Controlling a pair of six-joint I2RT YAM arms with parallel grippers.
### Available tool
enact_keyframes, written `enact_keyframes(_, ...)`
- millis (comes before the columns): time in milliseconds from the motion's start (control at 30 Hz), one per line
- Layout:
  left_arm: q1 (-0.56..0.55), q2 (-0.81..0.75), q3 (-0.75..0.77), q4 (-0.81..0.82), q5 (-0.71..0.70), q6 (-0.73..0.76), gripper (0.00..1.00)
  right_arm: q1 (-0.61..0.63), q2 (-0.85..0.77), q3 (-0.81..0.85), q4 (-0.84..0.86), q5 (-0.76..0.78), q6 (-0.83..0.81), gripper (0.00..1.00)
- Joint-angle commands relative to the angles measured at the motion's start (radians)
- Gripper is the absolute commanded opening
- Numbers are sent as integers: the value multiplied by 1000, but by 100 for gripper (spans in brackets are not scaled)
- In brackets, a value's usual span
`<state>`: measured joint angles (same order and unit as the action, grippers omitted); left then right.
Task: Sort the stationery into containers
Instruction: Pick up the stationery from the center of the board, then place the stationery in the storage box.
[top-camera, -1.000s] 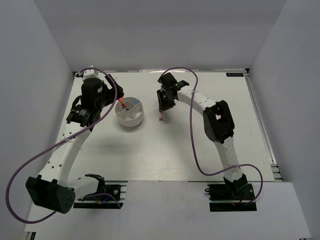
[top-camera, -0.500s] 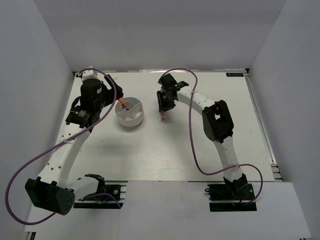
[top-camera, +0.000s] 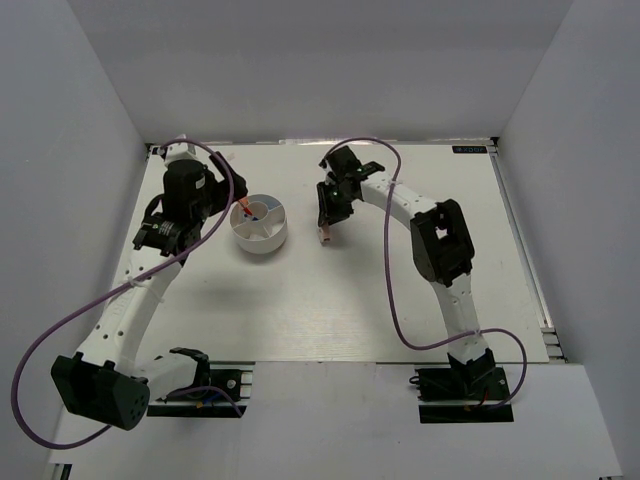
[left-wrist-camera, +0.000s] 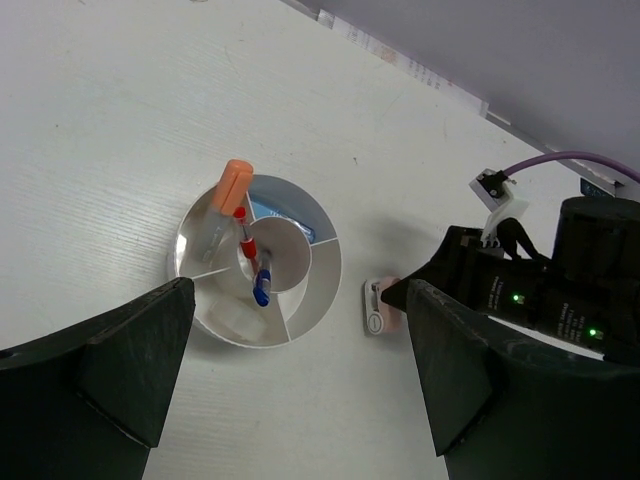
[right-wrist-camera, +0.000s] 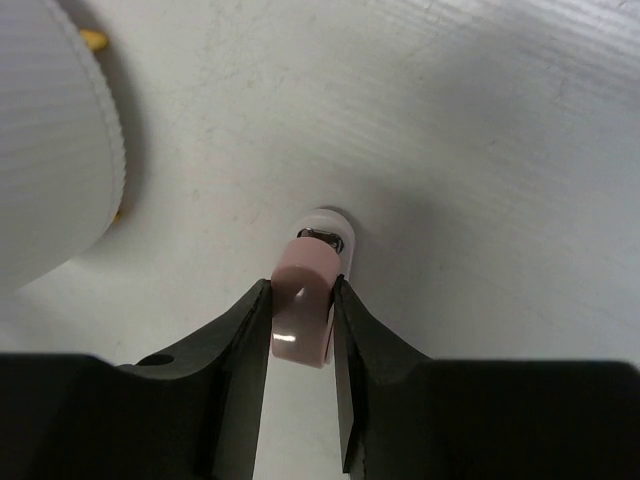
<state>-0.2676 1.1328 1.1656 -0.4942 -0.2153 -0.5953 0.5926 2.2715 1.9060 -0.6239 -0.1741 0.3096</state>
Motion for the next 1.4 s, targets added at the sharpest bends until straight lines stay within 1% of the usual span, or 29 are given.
enact_keyframes(0,-2,-21,-12,5,24,-20,96,-5,-118,-7,6,-107,22,0)
enact_keyframes(100,-2,-31,-21,13,33,-29,96,-17,-180,-18,0,-122,52,0)
enact_keyframes(133,-2,-33,-23,14,34,-31,96,-20,-213,-25,3,-137,86,0)
enact_keyframes(300,-2,-38,-27,28,39,-34,96,-33,-276,-30,36,-220,189,0)
enact_keyframes(367,-2,-36,-27,32,48,-37,96,-33,-277,-25,62,-252,258,0)
enact_keyframes(467,-2,-30,-26,36,56,-41,96,-14,-261,11,87,-266,310,0)
enact_keyframes(600,-2,-24,-24,42,57,-47,96,-4,-227,53,84,-239,356,0)
enact_keyframes(667,-2,-25,-24,42,56,-47,96,29,-227,53,82,-222,381,0)
enact_keyframes(833,-2,-30,-38,40,59,-55,96,62,-210,83,76,-199,440,0)
enact_keyframes(1000,-2,-30,-43,48,67,-69,96,96,-169,123,29,-111,531,0)
enact_keyframes(1233,-2,-38,-46,46,67,-72,96,116,-121,156,15,-58,548,0)
enact_keyframes(1367,-2,-42,-50,46,68,-72,96,124,-89,188,19,-53,545,0)
